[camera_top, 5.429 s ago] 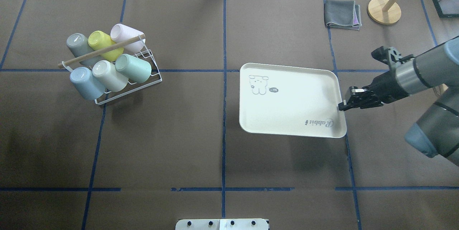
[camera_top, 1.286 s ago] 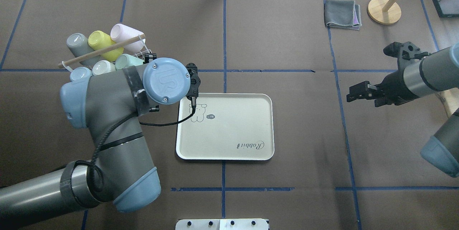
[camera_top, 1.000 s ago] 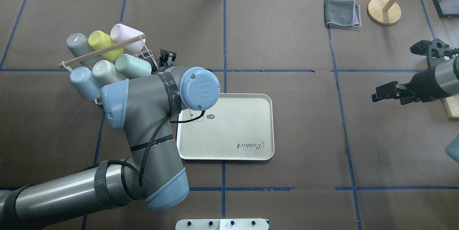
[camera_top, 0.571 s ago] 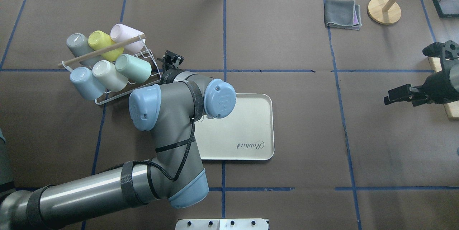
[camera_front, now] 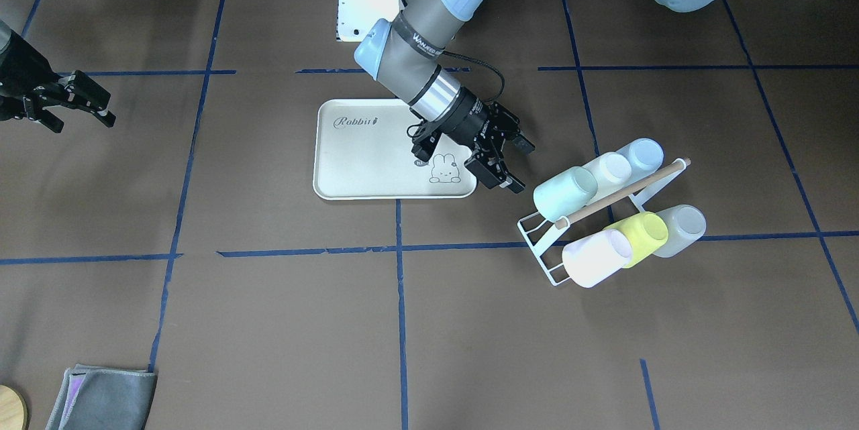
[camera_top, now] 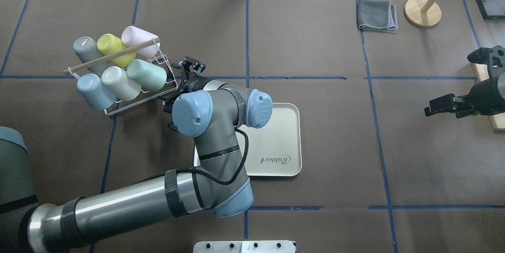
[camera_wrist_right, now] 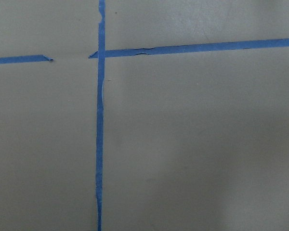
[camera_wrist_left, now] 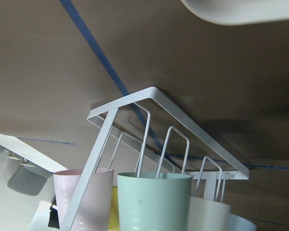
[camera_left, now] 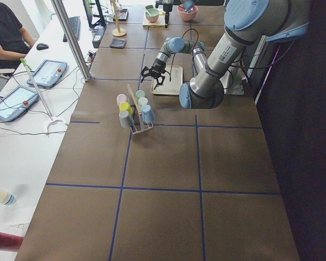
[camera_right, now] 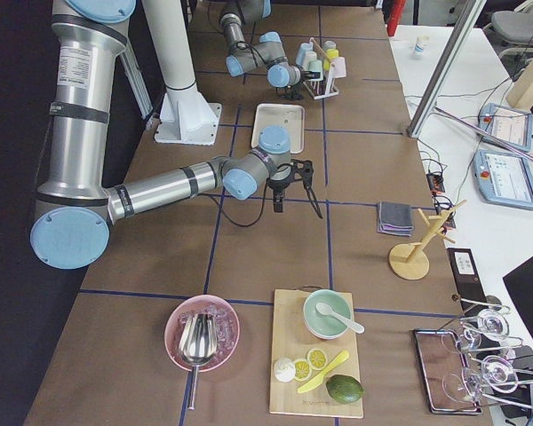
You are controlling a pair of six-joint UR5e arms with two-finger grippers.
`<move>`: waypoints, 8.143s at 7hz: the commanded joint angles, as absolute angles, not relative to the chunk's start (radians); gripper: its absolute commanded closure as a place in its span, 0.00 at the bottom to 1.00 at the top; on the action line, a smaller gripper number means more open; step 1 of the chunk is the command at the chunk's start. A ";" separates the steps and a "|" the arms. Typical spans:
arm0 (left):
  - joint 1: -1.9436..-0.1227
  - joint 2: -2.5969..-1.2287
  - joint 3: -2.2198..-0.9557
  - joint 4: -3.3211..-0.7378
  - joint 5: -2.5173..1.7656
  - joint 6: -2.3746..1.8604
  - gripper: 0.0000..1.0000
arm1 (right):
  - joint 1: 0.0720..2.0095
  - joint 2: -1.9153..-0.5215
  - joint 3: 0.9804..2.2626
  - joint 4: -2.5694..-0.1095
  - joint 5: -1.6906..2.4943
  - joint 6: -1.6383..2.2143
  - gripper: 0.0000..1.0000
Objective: Pick up and place green cup on tray
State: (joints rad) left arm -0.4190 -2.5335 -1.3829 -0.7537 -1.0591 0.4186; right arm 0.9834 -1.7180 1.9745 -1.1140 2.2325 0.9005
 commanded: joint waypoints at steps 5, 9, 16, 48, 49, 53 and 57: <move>-0.420 -2.543 -1.275 -0.735 -1.002 0.334 0.00 | 0.985 -1.724 1.979 -1.114 2.233 0.900 0.00; -0.426 -2.530 -1.267 -0.758 -0.957 0.327 0.00 | 0.983 -1.724 1.977 -1.114 2.233 0.900 0.00; -0.443 -2.484 -1.262 -0.805 -0.956 0.341 0.03 | 0.980 -1.723 1.979 -1.112 2.233 0.900 0.00; -0.269 -2.174 -1.328 -3.044 -1.062 -0.469 0.39 | 0.989 -1.723 1.968 -1.108 2.233 0.904 0.00; -0.259 -2.172 -1.293 -3.092 -1.057 -0.463 0.39 | 0.989 -1.721 1.967 -1.108 2.233 0.904 0.00; -0.232 -2.175 -1.276 -3.120 -1.037 -0.460 0.34 | 0.988 -1.718 1.967 -1.108 2.232 0.905 0.00; -0.222 -2.180 -1.258 -3.123 -1.035 -0.420 0.27 | 0.988 -1.715 1.965 -1.109 2.232 0.904 0.00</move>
